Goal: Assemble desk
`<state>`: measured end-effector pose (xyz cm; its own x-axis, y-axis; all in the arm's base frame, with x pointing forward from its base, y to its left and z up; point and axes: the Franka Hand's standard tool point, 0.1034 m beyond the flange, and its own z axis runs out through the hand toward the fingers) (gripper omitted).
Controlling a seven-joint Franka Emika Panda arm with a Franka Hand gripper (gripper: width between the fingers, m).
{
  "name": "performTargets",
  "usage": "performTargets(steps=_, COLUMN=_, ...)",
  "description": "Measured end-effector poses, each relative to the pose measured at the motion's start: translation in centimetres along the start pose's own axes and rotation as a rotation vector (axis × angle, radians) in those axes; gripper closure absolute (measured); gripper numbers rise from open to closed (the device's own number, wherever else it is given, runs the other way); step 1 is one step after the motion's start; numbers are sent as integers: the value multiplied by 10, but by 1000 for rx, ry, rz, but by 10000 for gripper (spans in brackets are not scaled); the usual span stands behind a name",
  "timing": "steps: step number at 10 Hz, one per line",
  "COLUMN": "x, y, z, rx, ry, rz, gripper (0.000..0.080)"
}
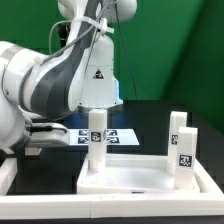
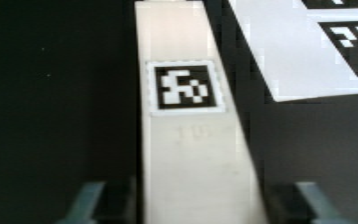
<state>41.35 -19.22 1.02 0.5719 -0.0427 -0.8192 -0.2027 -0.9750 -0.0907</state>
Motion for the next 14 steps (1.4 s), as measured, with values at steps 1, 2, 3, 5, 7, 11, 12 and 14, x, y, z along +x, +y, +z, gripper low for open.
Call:
performTargets(steps=1, x=0, y=0, z=0, rx=0, ry=0, rz=0, gripper=509)
performTargets(steps=2, x=0, y=0, z=0, rx=1, ry=0, rz=0, gripper=509)
performTargets(steps=3, x=0, y=0, z=0, rx=1, ry=0, rz=0, gripper=509)
performTargets(steps=5, x=0, y=1, z=0, rx=1, ry=0, rz=1, gripper=509)
performTargets(steps=7, x=-10, y=-5, z=-22, rx=-24, ry=27, rz=-14, gripper=509)
performTargets(steps=11, x=-59, y=-19, z=-99, rx=0, ry=140, rz=-43, gripper=509)
performTargets(steps=12, x=-51, y=-16, z=-101, rx=-18, ry=247, rz=-45, gripper=509)
performTargets(steps=14, x=-51, y=-17, z=-108, rx=-31, ry=361, rz=-46, gripper=509)
